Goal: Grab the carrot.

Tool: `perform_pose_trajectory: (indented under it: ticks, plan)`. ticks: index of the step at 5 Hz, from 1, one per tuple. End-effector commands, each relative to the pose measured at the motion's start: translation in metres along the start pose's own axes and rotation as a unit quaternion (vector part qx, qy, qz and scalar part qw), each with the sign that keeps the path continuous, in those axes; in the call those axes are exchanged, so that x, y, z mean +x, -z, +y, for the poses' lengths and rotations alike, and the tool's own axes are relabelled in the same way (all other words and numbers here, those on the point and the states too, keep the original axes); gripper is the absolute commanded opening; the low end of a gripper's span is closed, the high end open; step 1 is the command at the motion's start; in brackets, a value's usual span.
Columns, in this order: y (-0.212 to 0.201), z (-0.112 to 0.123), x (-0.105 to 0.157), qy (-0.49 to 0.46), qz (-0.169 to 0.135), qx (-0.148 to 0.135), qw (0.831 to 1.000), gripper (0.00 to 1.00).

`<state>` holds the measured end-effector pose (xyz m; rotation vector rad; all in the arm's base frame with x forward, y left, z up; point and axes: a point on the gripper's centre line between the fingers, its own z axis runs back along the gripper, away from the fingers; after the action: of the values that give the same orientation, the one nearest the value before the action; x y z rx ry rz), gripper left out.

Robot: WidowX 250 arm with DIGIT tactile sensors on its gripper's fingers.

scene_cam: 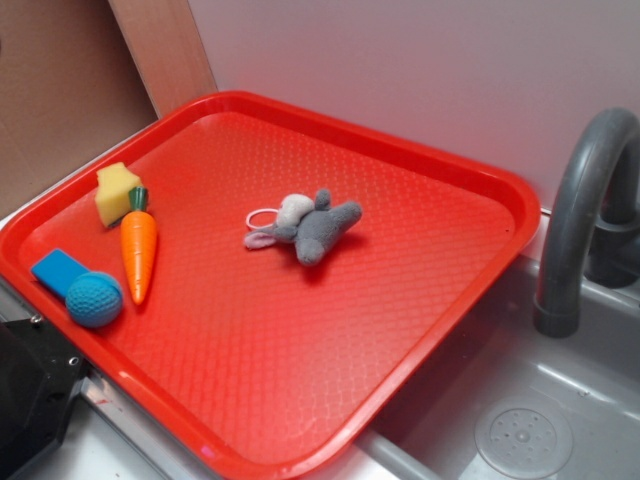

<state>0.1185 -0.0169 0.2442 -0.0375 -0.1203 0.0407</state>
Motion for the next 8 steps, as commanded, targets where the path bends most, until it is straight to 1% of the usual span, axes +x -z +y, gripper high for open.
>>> perform_pose_trajectory:
  ticks: [1,2,3,4,5,7,8]
  plan:
    - [0.0,0.0,0.0,0.0,0.0,0.0,1.0,1.0]
    - [0.0,0.01,0.014,-0.128,0.016,-0.011,0.992,1.0]
    - [0.005,0.023,0.025,-0.255,0.029,-0.031,0.966,1.0]
    - [0.01,0.04,0.03,-0.374,0.036,-0.013,0.927,1.0]
    - [0.012,0.061,0.031,-0.484,0.023,-0.013,0.875,1.0]
    - [0.012,0.061,0.031,-0.484,0.023,-0.013,0.875,1.0]
    - [0.05,0.065,0.034,-0.503,-0.005,-0.002,0.864,1.0]
